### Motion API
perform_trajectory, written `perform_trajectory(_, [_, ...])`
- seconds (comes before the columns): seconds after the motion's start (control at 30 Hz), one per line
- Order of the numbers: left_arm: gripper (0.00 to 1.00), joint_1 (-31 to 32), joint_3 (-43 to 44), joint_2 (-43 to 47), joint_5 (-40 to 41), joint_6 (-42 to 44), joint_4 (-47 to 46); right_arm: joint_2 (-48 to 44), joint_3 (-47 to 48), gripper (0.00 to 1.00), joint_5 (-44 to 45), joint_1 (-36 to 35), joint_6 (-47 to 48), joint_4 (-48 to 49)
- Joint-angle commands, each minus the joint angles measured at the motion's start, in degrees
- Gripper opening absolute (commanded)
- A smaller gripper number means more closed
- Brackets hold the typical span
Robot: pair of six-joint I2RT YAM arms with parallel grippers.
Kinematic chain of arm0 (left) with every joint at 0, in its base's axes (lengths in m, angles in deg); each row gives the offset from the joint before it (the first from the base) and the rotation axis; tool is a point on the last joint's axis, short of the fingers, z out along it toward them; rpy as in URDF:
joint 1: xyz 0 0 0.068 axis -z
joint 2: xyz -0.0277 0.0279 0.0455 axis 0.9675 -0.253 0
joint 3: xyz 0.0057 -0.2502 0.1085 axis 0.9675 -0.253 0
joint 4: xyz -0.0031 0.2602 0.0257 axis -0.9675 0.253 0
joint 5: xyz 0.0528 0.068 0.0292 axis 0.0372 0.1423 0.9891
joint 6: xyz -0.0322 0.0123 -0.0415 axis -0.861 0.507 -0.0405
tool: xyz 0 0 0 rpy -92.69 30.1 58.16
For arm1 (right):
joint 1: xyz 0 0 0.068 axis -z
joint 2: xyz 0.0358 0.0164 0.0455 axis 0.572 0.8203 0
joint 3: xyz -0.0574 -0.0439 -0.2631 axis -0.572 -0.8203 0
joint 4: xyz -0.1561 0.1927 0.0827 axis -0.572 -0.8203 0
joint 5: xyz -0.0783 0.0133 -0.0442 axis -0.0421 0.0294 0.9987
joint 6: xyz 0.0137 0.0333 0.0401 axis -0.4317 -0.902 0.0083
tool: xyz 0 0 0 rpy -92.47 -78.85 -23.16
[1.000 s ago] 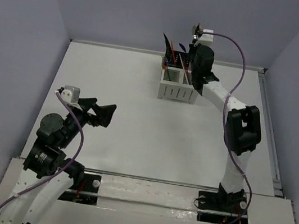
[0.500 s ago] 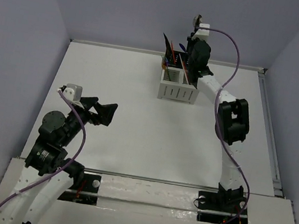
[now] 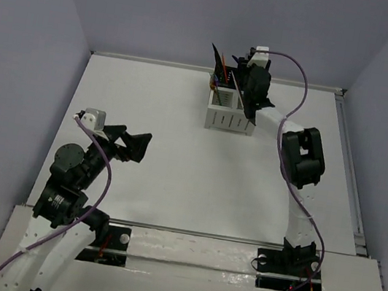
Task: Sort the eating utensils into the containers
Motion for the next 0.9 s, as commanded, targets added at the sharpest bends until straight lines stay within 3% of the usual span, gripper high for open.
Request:
perform_trajectory(0.0, [0.99, -0.28, -0.36, 1.36, -0.93, 0.4, -4.08, -8.56, -3.18, 0.84, -2.91, 0.25, -1.83, 3.21])
perform_trajectory(0.1, [0.99, -0.81, -0.36, 2.06, -1.1, 0.31, -4.6, -15.23, -5.21, 1.0, -4.5, 0.25, -2.71, -1.53])
perform_trajectory(0.23, [0.99, -0.81, -0.45, 3.73, -1.02, 0.48, -5.13, -27.09, -13.54, 1.0, -4.06, 0.25, -5.86, -6.2])
perform_trajectory(0.3, [0.99, -1.34, -0.54, 4.52, -0.84, 0.57, -5.4, -33.24, -22.3, 1.0, -5.2, 0.25, -7.81, -6.64])
perform_trajectory(0.43, [0.99, -1.34, -0.97, 7.33, -0.49, 0.66, -5.48, -53.42, -36.83, 1.0, -10.9, 0.25, -20.17, -10.76])
perform_trajectory(0.47, [0.99, -1.34, -0.97, 7.78, -0.66, 0.66, -5.66, -53.48, -39.81, 1.0, -10.92, 0.25, -22.12, -11.29])
perform_trajectory(0.53, [0.99, -1.34, -0.89, 8.83, -0.84, 0.31, -5.57, -67.39, -47.73, 1.0, -13.46, 0.25, -27.73, -13.4])
perform_trajectory(0.73, [0.99, -1.34, 4.02, 9.45, -3.38, -0.13, -4.26, -90.81, -58.99, 1.0, -18.47, 0.25, -38.73, -30.43])
perform_trajectory(0.83, [0.99, -1.34, 9.82, 9.97, -1.73, 1.27, -1.54, -104.06, -65.23, 1.0, -21.37, 0.25, -39.63, -41.05])
perform_trajectory(0.87, [0.99, -1.34, 10.44, 10.15, -1.28, 1.28, -1.53, -104.11, -65.68, 1.0, -21.03, 0.25, -39.37, -43.53])
